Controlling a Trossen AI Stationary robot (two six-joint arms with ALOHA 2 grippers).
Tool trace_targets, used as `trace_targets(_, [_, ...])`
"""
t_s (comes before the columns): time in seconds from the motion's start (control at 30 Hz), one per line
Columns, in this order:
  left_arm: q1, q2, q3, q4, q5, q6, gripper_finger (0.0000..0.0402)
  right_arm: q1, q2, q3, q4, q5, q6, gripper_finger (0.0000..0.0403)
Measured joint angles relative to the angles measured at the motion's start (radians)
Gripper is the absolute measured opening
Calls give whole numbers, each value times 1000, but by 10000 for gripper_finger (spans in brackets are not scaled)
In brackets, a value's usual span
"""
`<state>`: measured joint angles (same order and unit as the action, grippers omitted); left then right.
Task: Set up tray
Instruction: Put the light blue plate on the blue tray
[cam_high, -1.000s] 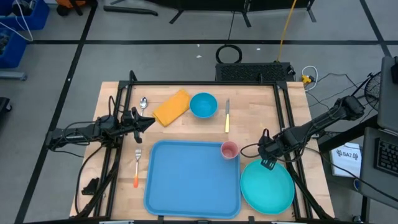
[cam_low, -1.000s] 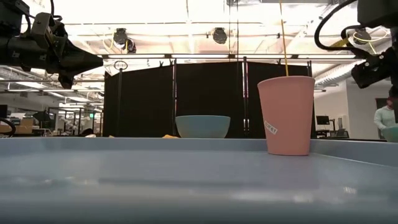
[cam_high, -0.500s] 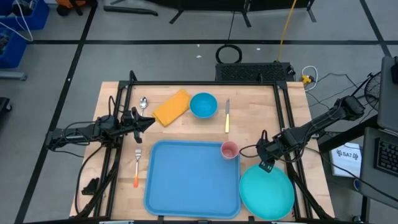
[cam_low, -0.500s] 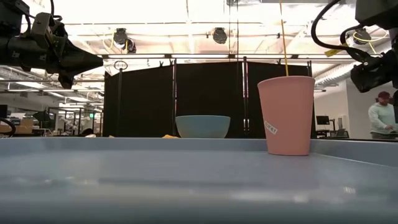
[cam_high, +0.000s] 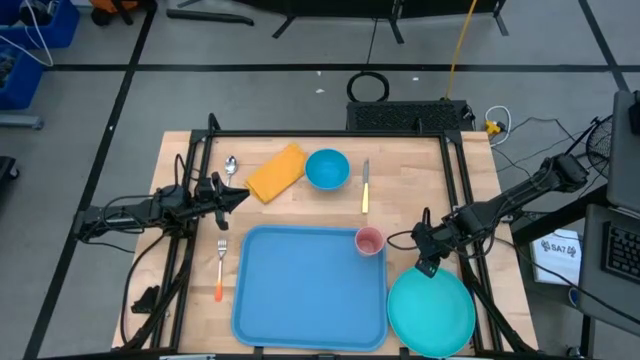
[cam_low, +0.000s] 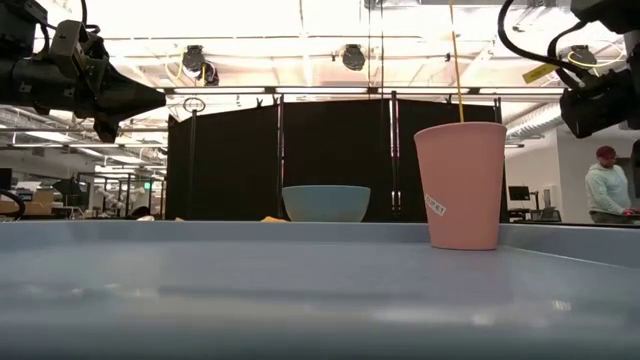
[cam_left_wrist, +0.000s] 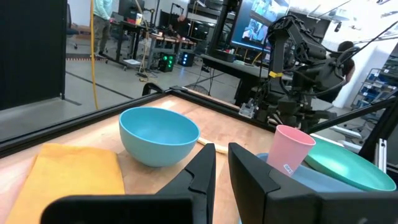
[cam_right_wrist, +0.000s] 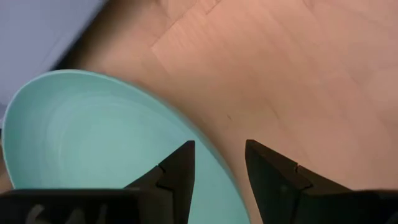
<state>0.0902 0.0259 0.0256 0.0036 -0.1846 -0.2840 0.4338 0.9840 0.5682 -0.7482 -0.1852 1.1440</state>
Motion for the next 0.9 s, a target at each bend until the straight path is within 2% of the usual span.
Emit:
trace_targets(0.37, [0,0,0,0,0,0,47,1,0,0,1,2,0,132])
trace_targets(0.53, [0,0,0,0,0,0,47,42,0,0,55,3,29,132])
trace_targets(0.77, [0,0,0,0,0,0,47,100,3,0,22,84,75,132])
trace_targets(0.9, [0,0,0,0,0,0,47,107,3,0,-3,87,83,132])
